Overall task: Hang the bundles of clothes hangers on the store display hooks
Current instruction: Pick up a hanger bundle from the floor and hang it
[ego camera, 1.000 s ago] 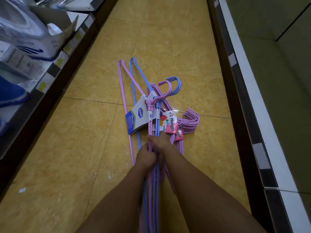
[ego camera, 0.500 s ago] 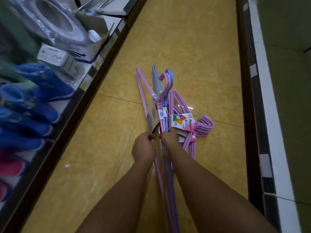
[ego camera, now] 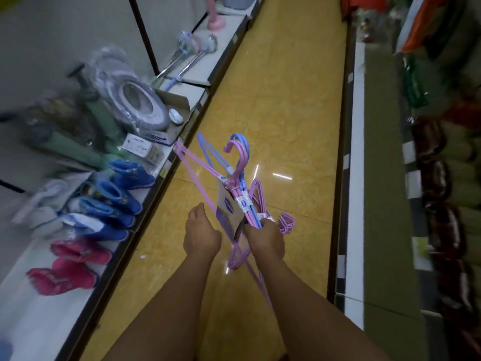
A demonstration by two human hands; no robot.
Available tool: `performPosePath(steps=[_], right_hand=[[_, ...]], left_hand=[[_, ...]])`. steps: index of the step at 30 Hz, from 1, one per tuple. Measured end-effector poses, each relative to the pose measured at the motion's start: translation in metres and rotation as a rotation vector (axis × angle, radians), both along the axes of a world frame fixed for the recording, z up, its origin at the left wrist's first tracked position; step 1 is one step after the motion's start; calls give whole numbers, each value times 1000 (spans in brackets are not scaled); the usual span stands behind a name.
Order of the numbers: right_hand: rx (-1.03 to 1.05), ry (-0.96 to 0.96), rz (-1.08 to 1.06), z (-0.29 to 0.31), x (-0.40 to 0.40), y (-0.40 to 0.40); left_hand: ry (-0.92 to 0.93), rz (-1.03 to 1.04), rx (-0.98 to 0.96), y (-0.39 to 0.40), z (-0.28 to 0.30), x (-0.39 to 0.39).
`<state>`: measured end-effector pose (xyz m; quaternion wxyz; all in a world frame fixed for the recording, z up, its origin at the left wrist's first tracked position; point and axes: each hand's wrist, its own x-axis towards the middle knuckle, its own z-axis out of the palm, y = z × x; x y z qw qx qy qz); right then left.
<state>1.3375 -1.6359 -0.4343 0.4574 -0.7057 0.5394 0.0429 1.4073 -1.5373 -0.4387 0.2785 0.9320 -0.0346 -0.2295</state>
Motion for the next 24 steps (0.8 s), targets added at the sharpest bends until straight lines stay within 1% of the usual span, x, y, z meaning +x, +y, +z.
performPosePath(steps=[4,8,11,14,16,20,24], right_hand=[[-199,127,174,89,-9,-5],[-367,171,451,164,-12,-6],[-500,184,679,214,-7,-5],[-648,165,848,258,5,6],[-708,160,918,280,12,17],[-855,113,1035,311,27,46],[-1003,42,1233,326,45,87]], left_hand=[[-26,9,13,10,78,1],[-202,-6,117,30,144,18],[-282,-100,251,58,180,36],[-290,-225,321,89,210,48],[-291,-243,290,107,226,51],[-284,-183,176,144,261,43],[-267,-105,184,171,293,23]])
